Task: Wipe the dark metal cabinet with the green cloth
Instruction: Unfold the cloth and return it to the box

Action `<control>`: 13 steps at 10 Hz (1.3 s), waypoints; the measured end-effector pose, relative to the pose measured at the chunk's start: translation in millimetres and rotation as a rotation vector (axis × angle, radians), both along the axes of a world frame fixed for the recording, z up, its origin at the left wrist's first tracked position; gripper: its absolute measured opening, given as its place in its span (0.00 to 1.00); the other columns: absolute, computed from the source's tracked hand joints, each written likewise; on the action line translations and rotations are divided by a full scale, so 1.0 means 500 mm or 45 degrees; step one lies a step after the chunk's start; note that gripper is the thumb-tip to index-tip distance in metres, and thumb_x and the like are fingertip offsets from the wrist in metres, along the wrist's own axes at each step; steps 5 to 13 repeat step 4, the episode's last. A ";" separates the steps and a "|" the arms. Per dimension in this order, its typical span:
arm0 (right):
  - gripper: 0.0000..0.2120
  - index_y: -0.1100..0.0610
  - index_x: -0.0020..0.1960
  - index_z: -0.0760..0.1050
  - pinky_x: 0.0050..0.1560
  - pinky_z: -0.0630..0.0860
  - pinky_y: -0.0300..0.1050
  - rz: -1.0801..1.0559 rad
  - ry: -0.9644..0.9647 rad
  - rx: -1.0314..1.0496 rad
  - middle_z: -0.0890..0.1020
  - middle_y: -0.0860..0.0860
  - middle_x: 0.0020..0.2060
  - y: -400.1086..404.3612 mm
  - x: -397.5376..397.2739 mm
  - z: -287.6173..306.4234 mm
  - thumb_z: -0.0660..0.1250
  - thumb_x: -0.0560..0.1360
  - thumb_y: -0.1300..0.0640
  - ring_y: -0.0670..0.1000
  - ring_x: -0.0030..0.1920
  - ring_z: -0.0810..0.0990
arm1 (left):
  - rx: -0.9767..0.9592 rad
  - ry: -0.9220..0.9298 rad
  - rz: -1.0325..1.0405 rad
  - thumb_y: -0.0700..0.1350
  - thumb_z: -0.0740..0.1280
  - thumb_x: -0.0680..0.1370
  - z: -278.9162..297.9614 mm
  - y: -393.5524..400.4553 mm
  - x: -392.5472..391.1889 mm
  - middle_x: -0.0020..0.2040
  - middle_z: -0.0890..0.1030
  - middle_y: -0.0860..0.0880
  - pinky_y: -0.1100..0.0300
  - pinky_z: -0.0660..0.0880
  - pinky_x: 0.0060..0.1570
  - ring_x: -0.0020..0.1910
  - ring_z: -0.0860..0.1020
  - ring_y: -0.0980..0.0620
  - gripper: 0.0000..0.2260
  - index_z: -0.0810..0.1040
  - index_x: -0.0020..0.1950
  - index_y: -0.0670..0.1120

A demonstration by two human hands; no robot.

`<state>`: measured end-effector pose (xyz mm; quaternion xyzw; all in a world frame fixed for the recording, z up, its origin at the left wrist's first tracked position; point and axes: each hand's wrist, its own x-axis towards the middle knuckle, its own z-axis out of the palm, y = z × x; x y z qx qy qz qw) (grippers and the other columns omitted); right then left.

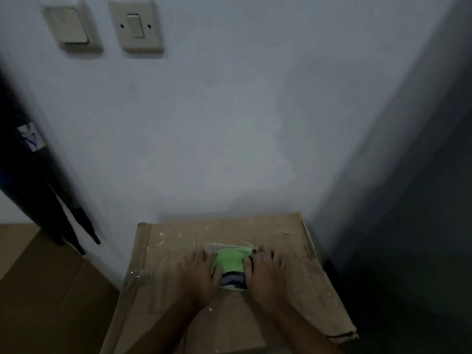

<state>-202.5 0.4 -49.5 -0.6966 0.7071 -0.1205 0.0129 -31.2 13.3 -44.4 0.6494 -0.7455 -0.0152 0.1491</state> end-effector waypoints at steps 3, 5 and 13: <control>0.13 0.53 0.49 0.81 0.48 0.73 0.53 0.096 0.212 0.074 0.80 0.55 0.50 -0.022 0.008 0.019 0.64 0.78 0.46 0.58 0.49 0.77 | 0.271 -0.169 0.044 0.59 0.48 0.81 -0.008 -0.037 0.005 0.65 0.74 0.45 0.51 0.68 0.58 0.62 0.72 0.43 0.26 0.72 0.71 0.49; 0.19 0.53 0.61 0.75 0.57 0.68 0.54 0.088 0.137 0.048 0.76 0.54 0.59 -0.033 -0.002 0.020 0.51 0.83 0.46 0.58 0.58 0.72 | 0.144 -0.040 -0.047 0.60 0.47 0.76 0.002 -0.041 0.013 0.60 0.77 0.45 0.49 0.71 0.56 0.58 0.76 0.42 0.30 0.76 0.66 0.46; 0.19 0.53 0.61 0.75 0.57 0.68 0.54 0.088 0.137 0.048 0.76 0.54 0.59 -0.033 -0.002 0.020 0.51 0.83 0.46 0.58 0.58 0.72 | 0.144 -0.040 -0.047 0.60 0.47 0.76 0.002 -0.041 0.013 0.60 0.77 0.45 0.49 0.71 0.56 0.58 0.76 0.42 0.30 0.76 0.66 0.46</control>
